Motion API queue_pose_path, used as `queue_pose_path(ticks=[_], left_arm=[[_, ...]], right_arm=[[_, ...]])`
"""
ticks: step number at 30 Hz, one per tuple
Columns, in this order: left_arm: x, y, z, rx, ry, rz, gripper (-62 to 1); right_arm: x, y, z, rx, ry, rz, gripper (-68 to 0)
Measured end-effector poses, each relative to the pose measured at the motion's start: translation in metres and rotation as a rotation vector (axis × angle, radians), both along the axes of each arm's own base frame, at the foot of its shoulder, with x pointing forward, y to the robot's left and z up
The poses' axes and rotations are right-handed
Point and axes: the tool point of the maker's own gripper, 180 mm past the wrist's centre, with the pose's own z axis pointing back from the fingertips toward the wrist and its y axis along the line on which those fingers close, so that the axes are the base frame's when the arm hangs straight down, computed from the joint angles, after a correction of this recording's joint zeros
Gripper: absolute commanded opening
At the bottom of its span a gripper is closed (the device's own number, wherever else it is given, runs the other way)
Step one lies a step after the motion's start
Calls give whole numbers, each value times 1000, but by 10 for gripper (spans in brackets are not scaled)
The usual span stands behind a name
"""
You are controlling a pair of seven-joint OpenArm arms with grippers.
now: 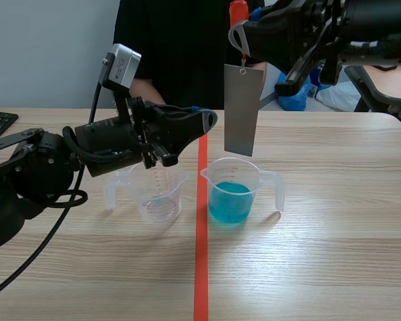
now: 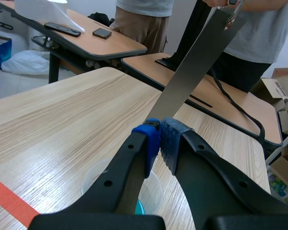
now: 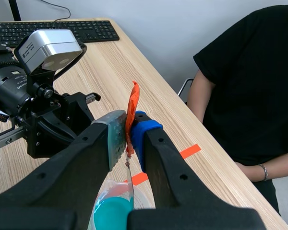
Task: Do the redox reaction experiment.
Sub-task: 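Point at the plate with the left hand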
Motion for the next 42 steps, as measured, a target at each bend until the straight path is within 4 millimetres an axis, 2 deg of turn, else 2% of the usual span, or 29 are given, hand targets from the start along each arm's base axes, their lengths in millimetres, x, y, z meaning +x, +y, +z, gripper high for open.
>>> queue_pose_path(ticks=[5, 42], left_arm=[[5, 3, -2, 12, 3, 34, -581], [5, 2, -4, 23, -2, 30, -582]], right_arm=[[0, 0, 0, 0, 0, 0, -660], [0, 0, 0, 0, 0, 0, -660]])
